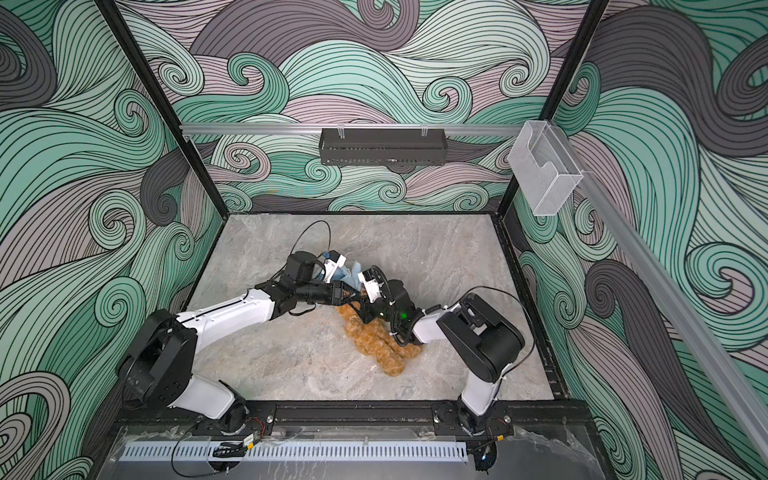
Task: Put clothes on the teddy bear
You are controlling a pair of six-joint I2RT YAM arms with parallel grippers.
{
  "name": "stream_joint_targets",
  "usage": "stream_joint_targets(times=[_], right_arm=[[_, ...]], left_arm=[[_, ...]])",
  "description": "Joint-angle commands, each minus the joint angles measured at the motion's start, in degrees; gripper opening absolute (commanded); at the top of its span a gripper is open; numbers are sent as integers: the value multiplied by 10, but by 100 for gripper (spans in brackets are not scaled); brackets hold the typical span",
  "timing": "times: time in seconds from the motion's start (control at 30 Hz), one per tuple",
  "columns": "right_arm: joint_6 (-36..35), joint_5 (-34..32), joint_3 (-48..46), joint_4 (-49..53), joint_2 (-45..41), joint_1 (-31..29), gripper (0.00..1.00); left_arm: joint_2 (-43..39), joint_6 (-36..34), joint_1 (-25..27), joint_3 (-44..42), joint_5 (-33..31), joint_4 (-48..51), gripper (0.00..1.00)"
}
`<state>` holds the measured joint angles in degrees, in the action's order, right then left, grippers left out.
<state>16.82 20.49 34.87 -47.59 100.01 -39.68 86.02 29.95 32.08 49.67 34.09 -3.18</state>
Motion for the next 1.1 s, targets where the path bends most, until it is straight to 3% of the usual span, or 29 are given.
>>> stream_joint_targets(times=[0.0,0.23,0.47,0.6,0.73,0.9,1.07], right_arm=[[-50,12,-15,-48,0,0,24],[-139,30,-37,-54,-1,-1,19],[-176,24,-53,-70,-8,0,17],[-210,31,-60,-56,-27,1,17],[-256,49,-55,-4,-56,3,19],[-300,64,-48,50,-82,4,19],[-322,78,-42,59,-91,9,19]], left_arm=[[-26,-13,4,4,-31,31,40],[-72,-33,3,13,-55,75,60],[-121,-50,-1,21,-105,137,66],[-153,-67,-11,26,-174,188,67],[-159,-71,-40,30,-209,237,57],[-138,-103,-83,42,-154,272,42],[-92,-144,-90,77,-110,309,29]])
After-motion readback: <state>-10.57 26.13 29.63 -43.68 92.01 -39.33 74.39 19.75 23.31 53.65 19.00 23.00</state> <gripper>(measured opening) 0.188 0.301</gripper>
